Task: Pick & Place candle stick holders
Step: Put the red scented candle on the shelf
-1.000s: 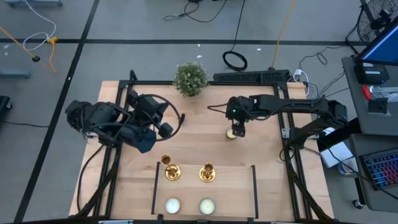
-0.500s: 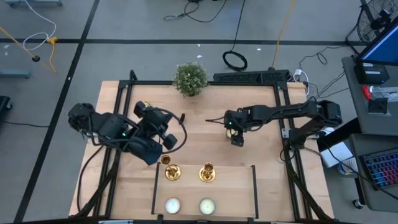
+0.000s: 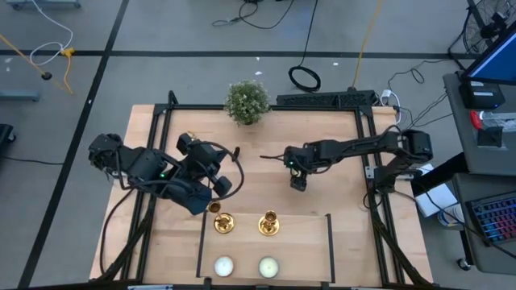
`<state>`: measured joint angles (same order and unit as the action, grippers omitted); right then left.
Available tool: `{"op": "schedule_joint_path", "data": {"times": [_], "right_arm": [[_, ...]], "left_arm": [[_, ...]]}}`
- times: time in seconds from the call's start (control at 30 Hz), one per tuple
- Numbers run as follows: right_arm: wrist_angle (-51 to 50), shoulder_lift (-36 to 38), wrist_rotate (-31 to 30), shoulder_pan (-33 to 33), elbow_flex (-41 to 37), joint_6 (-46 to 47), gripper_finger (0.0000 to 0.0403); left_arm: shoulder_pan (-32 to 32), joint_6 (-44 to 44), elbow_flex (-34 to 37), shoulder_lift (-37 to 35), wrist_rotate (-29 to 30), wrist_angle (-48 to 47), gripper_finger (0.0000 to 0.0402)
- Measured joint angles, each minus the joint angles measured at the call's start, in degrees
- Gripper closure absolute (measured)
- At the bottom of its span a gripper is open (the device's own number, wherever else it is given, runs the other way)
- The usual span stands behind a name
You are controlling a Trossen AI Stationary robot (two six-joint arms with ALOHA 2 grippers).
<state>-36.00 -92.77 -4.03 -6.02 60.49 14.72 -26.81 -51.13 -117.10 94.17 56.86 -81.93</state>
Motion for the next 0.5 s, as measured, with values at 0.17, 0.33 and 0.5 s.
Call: {"op": "schedule_joint_path", "data": {"times": [0.17, 0.33, 0.5], "right_arm": [[-0.5, -2.0, 1.1, 0.2, 0.0, 0.8, 0.0053], [-0.4, -2.1, 1.1, -0.3, 0.0, 1.2, 0.0053], [-2.2, -2.1, 1.1, -1.6, 0.0, 2.8, 0.0053]], "left_arm": [[-0.4, 0.0, 0.0, 0.0, 0.0, 0.0, 0.0401], [-0.7, 0.0, 0.0, 0.0, 0.0, 0.0, 0.0401], [-0.6, 0.0, 0.0, 0.0, 0.0, 0.0, 0.0401]]}}
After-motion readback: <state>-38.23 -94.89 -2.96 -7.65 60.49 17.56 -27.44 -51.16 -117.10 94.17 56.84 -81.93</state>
